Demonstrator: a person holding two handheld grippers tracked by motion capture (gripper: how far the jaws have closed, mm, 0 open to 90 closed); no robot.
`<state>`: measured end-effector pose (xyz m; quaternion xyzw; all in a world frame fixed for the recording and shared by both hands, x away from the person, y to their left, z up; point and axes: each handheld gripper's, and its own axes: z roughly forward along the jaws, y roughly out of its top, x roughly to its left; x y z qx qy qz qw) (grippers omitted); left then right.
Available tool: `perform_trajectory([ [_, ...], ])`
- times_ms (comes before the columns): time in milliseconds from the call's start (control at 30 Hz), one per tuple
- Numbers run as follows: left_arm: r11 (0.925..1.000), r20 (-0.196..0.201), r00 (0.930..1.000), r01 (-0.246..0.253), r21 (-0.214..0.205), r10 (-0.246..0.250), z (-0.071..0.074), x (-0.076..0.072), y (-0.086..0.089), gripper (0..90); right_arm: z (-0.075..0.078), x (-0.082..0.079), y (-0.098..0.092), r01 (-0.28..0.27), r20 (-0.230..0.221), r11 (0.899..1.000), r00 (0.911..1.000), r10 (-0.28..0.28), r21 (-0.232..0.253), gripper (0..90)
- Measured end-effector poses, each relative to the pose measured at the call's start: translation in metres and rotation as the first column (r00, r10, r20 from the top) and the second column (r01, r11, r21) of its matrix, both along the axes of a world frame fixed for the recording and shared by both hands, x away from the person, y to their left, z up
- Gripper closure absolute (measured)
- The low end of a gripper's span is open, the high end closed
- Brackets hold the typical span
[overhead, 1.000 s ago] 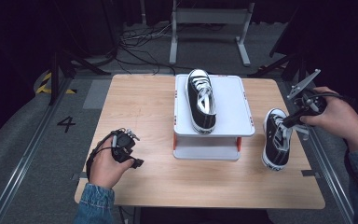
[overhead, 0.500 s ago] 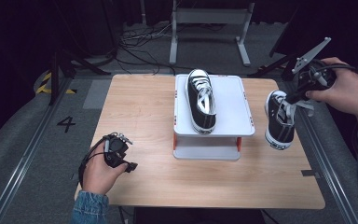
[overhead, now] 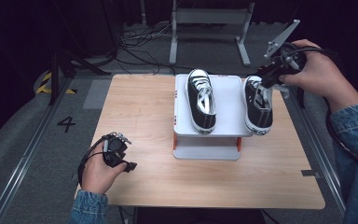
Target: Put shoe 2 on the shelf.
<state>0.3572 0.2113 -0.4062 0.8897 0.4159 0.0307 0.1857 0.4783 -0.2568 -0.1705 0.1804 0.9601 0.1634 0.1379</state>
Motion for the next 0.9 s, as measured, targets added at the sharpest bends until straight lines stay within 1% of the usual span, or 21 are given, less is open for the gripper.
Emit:
perform_trajectory([
  [100,1.0,-0.002,1.0,-0.001,-0.007,0.001,0.0,0.001,0.0,36.8,0.001,0.004,0.016,-0.028,0.015,1.0,0.9995,0.028,0.006,82.9],
  [133,1.0,-0.002,1.0,-0.001,-0.007,0.001,0.0,0.001,0.0,36.8,0.001,0.004,0.016,-0.028,0.015,1.0,0.9995,0.028,0.006,82.9],
  [167,1.0,0.002,1.0,0.006,-0.005,-0.006,0.0,0.001,0.0,36.8,0.001,0.006,0.022,-0.041,0.026,0.999,0.9988,0.041,0.004,82.9],
  [233,0.9999,0.001,1.0,0.005,-0.01,-0.005,0.0,0.002,0.0,36.8,0.001,0.009,0.032,-0.054,0.034,0.999,0.998,0.054,-0.002,82.9],
  [267,0.9999,0.0,1.0,0.004,-0.011,-0.004,0.0,0.002,0.0,36.8,0.0,0.012,0.043,-0.074,0.054,0.997,0.9958,0.075,-0.017,82.9],
  [367,0.9999,-0.007,1.0,0.003,-0.014,-0.004,0.0,0.001,0.001,36.8,-0.002,0.015,0.057,-0.098,0.069,0.994,0.9926,0.1,-0.038,82.8],
  [400,0.9999,-0.003,1.0,0.003,-0.016,-0.003,0.0,0.001,0.001,36.8,-0.004,0.017,0.061,-0.114,0.071,0.992,0.9905,0.118,-0.049,82.8],
  [433,0.9999,0.003,1.0,0.007,-0.013,-0.007,0.0,0.002,0.001,36.8,-0.005,0.017,0.064,-0.117,0.075,0.992,0.9898,0.121,-0.048,82.8],
  [467,0.9999,0.001,1.0,0.007,-0.015,-0.006,0.0,0.002,0.002,36.8,-0.007,0.018,0.068,-0.125,0.082,0.991,0.9883,0.129,-0.049,82.8],
  [500,0.9999,-0.002,1.0,0.008,-0.015,-0.008,-0.001,0.002,0.002,36.8,-0.01,0.019,0.071,-0.133,0.085,0.99,0.987,0.137,-0.05,82.8],
  [567,0.9999,-0.006,1.0,0.006,-0.015,-0.007,-0.001,0.002,0.001,36.8,-0.015,0.019,0.076,-0.156,0.074,0.987,0.9845,0.159,-0.046,82.8],
  [600,0.9999,-0.008,1.0,0.005,-0.016,-0.005,-0.002,0.002,0.001,36.8,-0.017,0.019,0.078,-0.159,0.069,0.986,0.9842,0.163,-0.053,82.8],
  [667,0.9999,-0.006,1.0,0.008,-0.014,-0.008,-0.002,0.002,0.001,36.8,-0.022,0.018,0.081,-0.166,0.065,0.985,0.9834,0.169,-0.049,82.7],
  [700,0.9999,-0.005,1.0,0.007,-0.013,-0.008,-0.002,0.002,0.0,36.8,-0.023,0.018,0.081,-0.159,0.058,0.987,0.9852,0.161,-0.037,82.7],
  [800,0.9999,-0.01,0.9999,0.008,-0.013,-0.008,-0.002,0.002,-0.001,36.8,-0.026,0.016,0.083,-0.172,0.062,0.984,0.9828,0.174,-0.034,82.6],
  [833,0.9999,-0.006,0.9999,0.014,-0.007,-0.014,-0.002,0.003,-0.002,36.8,-0.027,0.015,0.083,-0.17,0.057,0.985,0.9836,0.171,-0.027,82.5],
  [900,0.9998,-0.009,0.9998,0.015,-0.009,-0.015,-0.002,0.003,-0.003,36.8,-0.028,0.015,0.083,-0.158,0.058,0.987,0.9857,0.158,-0.014,82.3],
])
